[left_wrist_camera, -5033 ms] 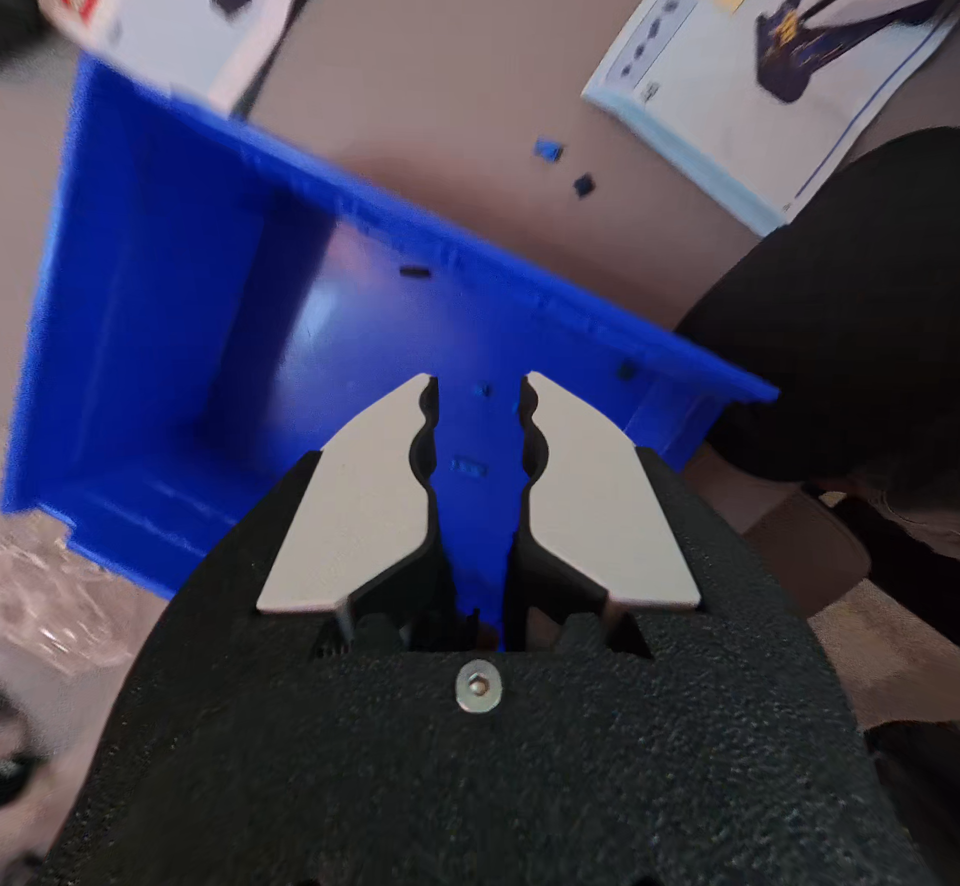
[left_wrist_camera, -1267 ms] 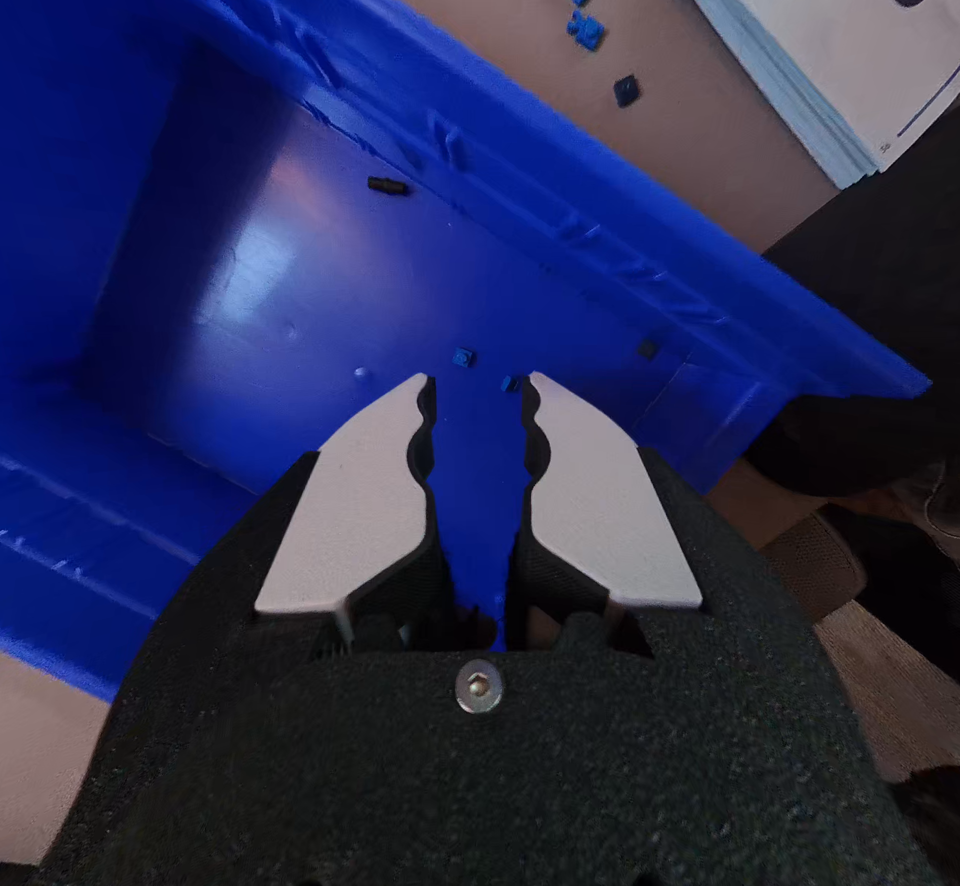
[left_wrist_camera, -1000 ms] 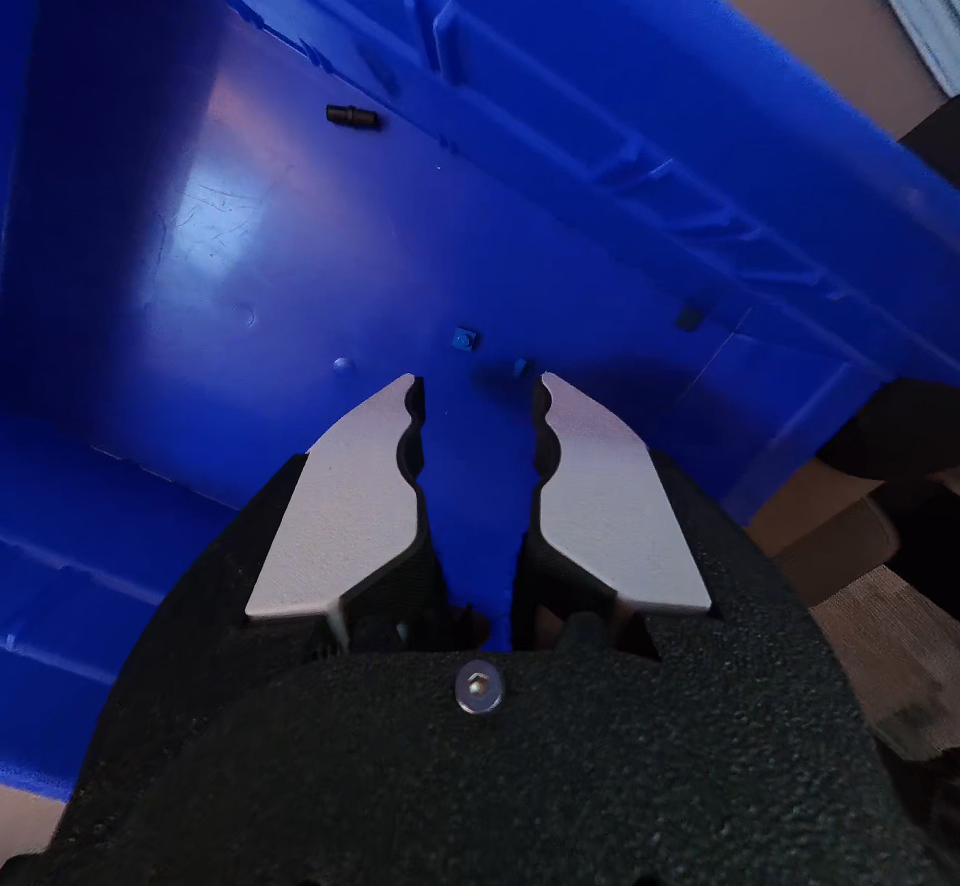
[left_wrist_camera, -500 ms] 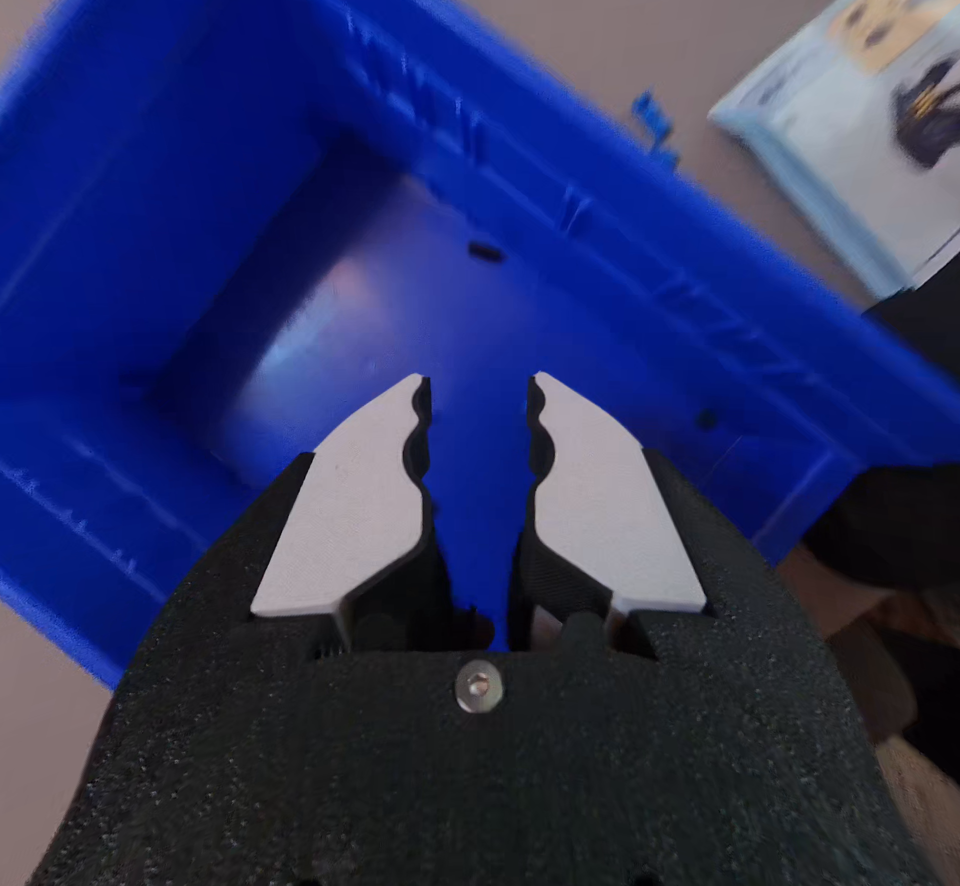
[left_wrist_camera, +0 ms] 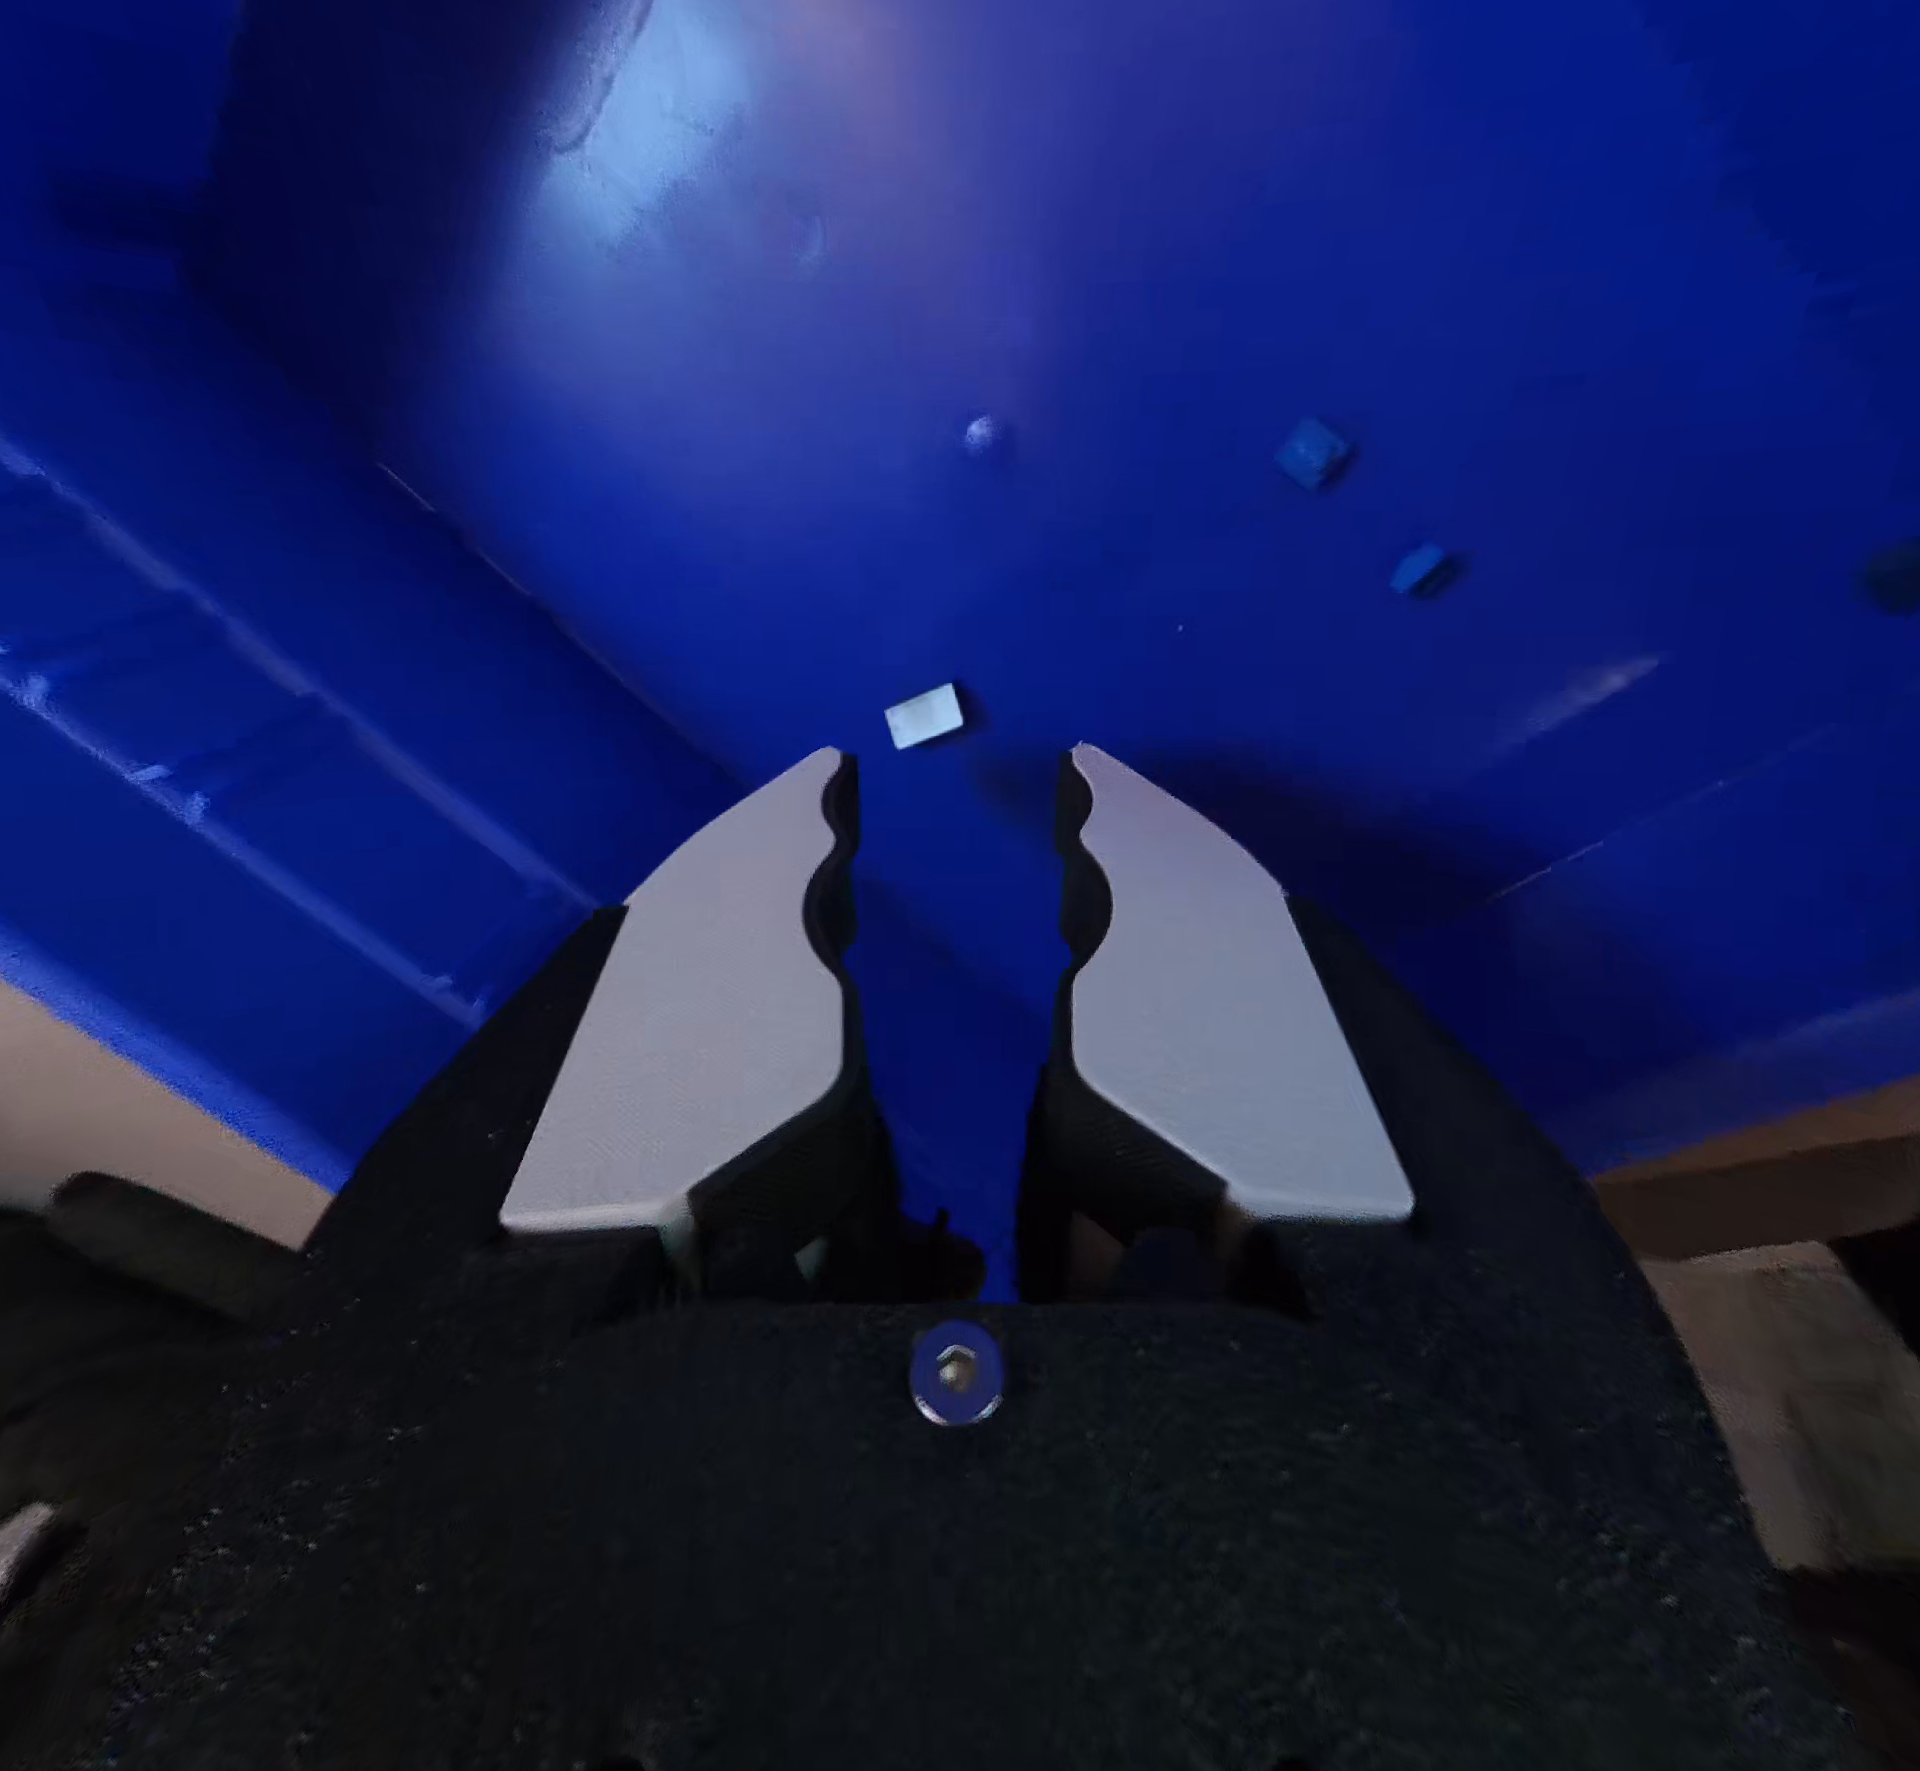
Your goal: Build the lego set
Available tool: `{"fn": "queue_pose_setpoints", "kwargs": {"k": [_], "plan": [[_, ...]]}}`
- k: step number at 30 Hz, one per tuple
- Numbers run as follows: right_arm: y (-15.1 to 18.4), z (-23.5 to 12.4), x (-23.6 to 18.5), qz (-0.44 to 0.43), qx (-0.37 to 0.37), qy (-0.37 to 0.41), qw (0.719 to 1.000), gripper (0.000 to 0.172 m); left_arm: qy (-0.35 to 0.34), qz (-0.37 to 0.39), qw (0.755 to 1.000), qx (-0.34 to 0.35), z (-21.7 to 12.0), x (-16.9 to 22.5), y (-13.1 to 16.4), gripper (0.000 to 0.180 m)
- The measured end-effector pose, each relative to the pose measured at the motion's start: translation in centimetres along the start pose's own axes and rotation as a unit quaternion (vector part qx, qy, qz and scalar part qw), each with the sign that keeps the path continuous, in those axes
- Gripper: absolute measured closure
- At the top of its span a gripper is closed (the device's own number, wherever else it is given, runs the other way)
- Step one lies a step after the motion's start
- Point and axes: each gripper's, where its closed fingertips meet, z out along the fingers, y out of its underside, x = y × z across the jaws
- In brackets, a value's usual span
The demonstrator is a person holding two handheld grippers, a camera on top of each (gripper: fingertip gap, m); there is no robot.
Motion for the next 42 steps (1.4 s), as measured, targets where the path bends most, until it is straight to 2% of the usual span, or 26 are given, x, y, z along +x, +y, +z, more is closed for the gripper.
{"fn": "queue_pose_setpoints", "kwargs": {"k": [3,6,11,13,17,20,23,26,28,31,33,36,39,42], "plan": [[0.0,0.0,0.0,-0.006,0.000,0.005,1.000,0.172,0.017,-0.032,0.999,-0.030,1.2,-0.2,0.3,0.144],[0.0,0.0,0.0,-0.009,-0.001,0.008,1.000,0.172,0.024,-0.066,0.997,-0.031,2.0,-0.8,0.3,0.147],[0.0,0.0,0.0,-0.009,-0.001,0.008,1.000,0.172,0.098,-0.127,0.987,-0.029,2.2,-0.5,0.4,0.158],[0.0,0.0,0.0,-0.013,-0.001,0.010,1.000,0.172,0.099,-0.126,0.986,-0.034,2.3,-0.9,0.6,0.164],[0.0,0.0,0.0,-0.016,-0.001,0.013,1.000,0.172,0.110,-0.096,0.989,-0.040,2.2,-0.7,0.5,0.164],[0.0,0.0,0.0,-0.015,-0.001,0.013,1.000,0.172,0.091,-0.085,0.992,-0.008,0.1,-1.0,-0.7,0.164],[0.0,0.0,0.0,-0.016,-0.002,0.013,1.000,0.172,0.049,-0.040,0.994,0.093,-5.2,-0.6,-4.6,0.164],[0.0,0.0,0.0,-0.018,-0.002,0.015,1.000,0.172,0.078,0.075,0.970,0.217,-11.1,5.1,-10.6,0.164],[0.0,0.0,0.0,-0.022,-0.002,0.017,1.000,0.172,0.095,0.141,0.956,0.239,-12.6,9.8,-13.7,0.165],[0.0,-0.1,-0.1,-0.029,-0.002,0.018,0.999,0.172,0.082,0.187,0.954,0.219,-10.8,15.5,-17.0,0.165],[0.1,-0.2,-0.1,-0.032,-0.002,0.017,0.999,0.172,0.047,0.158,0.960,0.228,-8.9,16.4,-19.4,0.165],[0.2,-0.3,-0.2,-0.031,-0.002,0.014,0.999,0.172,0.134,0.108,0.955,0.241,-6.8,18.5,-21.9,0.165],[0.4,-0.5,-0.4,-0.035,-0.001,0.009,0.999,0.172,0.150,0.108,0.968,0.167,-3.7,17.5,-22.1,0.165],[0.4,-0.6,-0.4,-0.029,-0.002,0.004,1.000,0.172,0.182,0.114,0.967,0.140,-2.6,17.7,-22.6,0.165]]}}
